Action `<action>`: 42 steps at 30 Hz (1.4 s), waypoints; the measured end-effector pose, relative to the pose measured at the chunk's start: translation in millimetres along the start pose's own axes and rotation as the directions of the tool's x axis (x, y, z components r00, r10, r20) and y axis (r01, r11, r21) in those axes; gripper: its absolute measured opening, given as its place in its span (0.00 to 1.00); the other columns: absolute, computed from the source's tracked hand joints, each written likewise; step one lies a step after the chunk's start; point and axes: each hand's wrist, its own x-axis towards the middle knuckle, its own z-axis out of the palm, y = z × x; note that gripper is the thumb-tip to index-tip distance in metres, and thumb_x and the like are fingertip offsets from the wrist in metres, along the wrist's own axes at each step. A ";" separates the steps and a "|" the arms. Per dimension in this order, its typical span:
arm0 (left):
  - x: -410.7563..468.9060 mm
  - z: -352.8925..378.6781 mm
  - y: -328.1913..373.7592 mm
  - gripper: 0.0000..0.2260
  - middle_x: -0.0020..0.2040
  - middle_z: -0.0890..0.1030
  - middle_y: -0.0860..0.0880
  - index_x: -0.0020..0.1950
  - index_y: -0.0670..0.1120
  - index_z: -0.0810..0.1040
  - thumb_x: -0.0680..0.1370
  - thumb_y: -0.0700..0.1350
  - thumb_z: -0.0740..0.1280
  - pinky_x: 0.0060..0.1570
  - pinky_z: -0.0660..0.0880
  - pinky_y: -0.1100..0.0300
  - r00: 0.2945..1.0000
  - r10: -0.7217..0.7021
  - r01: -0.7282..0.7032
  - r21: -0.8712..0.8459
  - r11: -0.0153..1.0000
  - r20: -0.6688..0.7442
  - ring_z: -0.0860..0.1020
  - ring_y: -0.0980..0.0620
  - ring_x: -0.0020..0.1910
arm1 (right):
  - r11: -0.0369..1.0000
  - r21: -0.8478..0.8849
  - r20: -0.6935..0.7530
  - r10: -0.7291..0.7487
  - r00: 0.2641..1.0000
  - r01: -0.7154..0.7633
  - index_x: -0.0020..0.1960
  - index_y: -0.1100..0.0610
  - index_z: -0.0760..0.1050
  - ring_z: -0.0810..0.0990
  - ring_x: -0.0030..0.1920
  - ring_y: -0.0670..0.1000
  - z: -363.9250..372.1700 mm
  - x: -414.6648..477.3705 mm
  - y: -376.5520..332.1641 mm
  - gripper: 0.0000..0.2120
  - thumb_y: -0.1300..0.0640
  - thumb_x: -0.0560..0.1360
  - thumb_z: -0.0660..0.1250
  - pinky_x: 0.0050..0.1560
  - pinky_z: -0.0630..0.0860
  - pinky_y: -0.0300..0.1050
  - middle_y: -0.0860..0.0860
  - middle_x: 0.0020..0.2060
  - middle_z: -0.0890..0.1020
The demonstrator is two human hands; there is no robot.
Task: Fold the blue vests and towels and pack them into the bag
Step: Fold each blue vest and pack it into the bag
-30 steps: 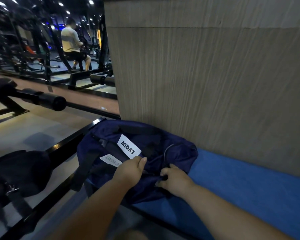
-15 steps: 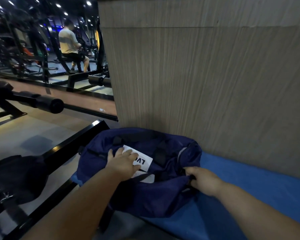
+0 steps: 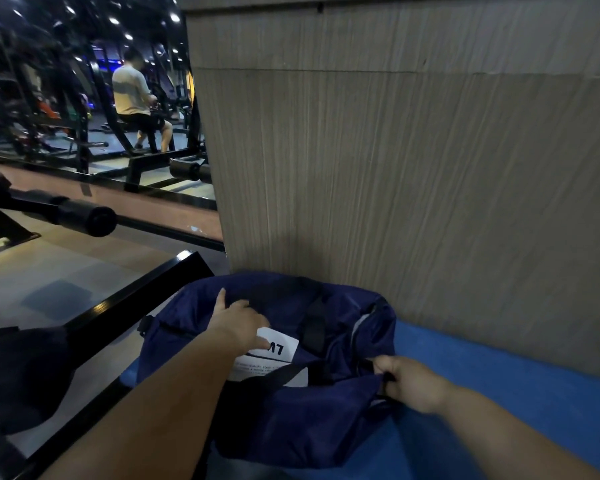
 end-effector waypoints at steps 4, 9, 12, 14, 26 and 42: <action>4.3 -2.6 -1.8 0.10 0.50 0.82 0.54 0.50 0.55 0.77 0.81 0.55 0.57 0.75 0.44 0.49 0.992 -0.031 0.012 -0.157 0.988 -0.120 0.75 0.54 0.58 | 1.000 0.025 -0.016 -0.012 1.000 0.012 0.37 0.50 0.69 0.73 0.40 0.36 -0.8 -0.7 1.5 0.15 0.66 0.76 0.66 0.46 0.69 0.27 0.42 0.40 0.75; 3.1 -7.5 -16.9 0.12 0.54 0.81 0.50 0.54 0.51 0.76 0.82 0.56 0.58 0.51 0.70 0.54 0.975 -0.175 0.113 -0.368 0.923 -0.138 0.78 0.48 0.54 | 0.995 0.098 -0.090 -0.004 0.996 0.013 0.35 0.50 0.70 0.74 0.40 0.41 -6.4 1.4 -6.3 0.17 0.70 0.75 0.64 0.44 0.72 0.32 0.45 0.38 0.76; -0.7 -9.6 -27.0 0.11 0.54 0.81 0.47 0.50 0.49 0.75 0.82 0.55 0.59 0.48 0.71 0.55 0.943 -0.299 0.208 -0.442 0.873 -0.148 0.78 0.46 0.55 | 0.990 0.134 -0.222 -0.015 0.975 0.046 0.30 0.41 0.74 0.77 0.41 0.42 -12.1 12.6 -21.7 0.26 0.72 0.73 0.65 0.43 0.70 0.28 0.42 0.38 0.78; -4.3 -13.9 -33.3 0.12 0.53 0.81 0.46 0.52 0.47 0.77 0.81 0.54 0.60 0.49 0.72 0.55 0.903 -0.399 0.282 -0.477 0.832 -0.161 0.79 0.44 0.54 | 0.991 0.112 -0.309 -0.029 0.951 0.067 0.30 0.35 0.75 0.79 0.46 0.43 -14.8 22.1 -34.1 0.28 0.68 0.73 0.68 0.48 0.70 0.28 0.42 0.43 0.80; -1.6 -29.9 -62.4 0.16 0.58 0.80 0.37 0.59 0.35 0.77 0.83 0.47 0.59 0.54 0.71 0.54 0.767 -0.641 0.469 -0.690 0.552 0.008 0.76 0.39 0.59 | 0.974 0.177 -0.401 -0.061 0.914 0.142 0.71 0.46 0.69 0.62 0.73 0.46 -13.8 -4.9 -131.6 0.21 0.43 0.79 0.61 0.72 0.58 0.39 0.47 0.75 0.60; -23.9 -14.6 -103.0 0.12 0.47 0.78 0.39 0.55 0.34 0.77 0.81 0.42 0.60 0.46 0.68 0.54 0.626 -0.772 0.530 -0.786 0.318 0.111 0.74 0.40 0.46 | 0.968 0.016 -0.118 0.251 0.961 -0.251 0.54 0.56 0.75 0.81 0.55 0.56 18.8 14.9 -131.5 0.10 0.52 0.79 0.59 0.52 0.76 0.44 0.55 0.54 0.82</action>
